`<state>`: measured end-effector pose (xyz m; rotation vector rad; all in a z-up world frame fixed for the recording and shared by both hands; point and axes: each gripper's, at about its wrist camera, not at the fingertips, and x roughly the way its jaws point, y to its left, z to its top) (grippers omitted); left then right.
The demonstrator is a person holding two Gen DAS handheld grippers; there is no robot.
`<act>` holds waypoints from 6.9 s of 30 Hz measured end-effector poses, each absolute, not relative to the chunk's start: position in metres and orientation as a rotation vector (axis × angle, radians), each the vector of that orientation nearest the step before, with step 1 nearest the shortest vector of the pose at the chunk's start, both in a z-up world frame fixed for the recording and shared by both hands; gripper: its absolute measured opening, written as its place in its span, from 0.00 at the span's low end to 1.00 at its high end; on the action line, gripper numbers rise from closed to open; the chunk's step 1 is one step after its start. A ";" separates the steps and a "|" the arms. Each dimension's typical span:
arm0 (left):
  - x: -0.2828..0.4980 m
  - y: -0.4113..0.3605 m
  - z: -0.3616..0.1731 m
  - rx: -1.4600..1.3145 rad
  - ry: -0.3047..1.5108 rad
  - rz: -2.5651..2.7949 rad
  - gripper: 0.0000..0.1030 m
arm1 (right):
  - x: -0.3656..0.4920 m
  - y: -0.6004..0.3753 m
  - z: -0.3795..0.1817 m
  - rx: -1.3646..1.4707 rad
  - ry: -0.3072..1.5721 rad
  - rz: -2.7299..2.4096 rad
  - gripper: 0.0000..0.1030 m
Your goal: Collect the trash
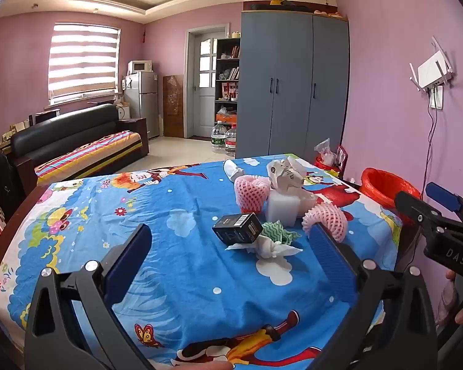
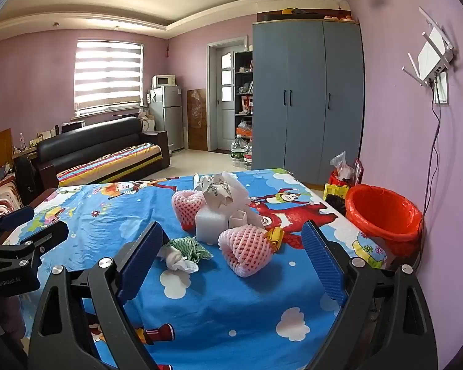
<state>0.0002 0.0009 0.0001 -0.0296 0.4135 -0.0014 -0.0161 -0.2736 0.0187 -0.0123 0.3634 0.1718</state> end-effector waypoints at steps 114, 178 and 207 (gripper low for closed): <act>-0.001 0.001 0.002 -0.023 0.384 0.034 0.96 | -0.011 -0.278 0.009 0.018 0.400 0.163 0.83; 0.187 0.038 -0.105 -0.255 0.854 0.049 0.40 | 0.141 -0.299 -0.072 0.099 0.709 0.295 0.43; 0.171 -0.081 -0.045 0.102 0.482 -0.347 0.40 | 0.128 -0.358 -0.040 0.121 0.591 0.080 0.43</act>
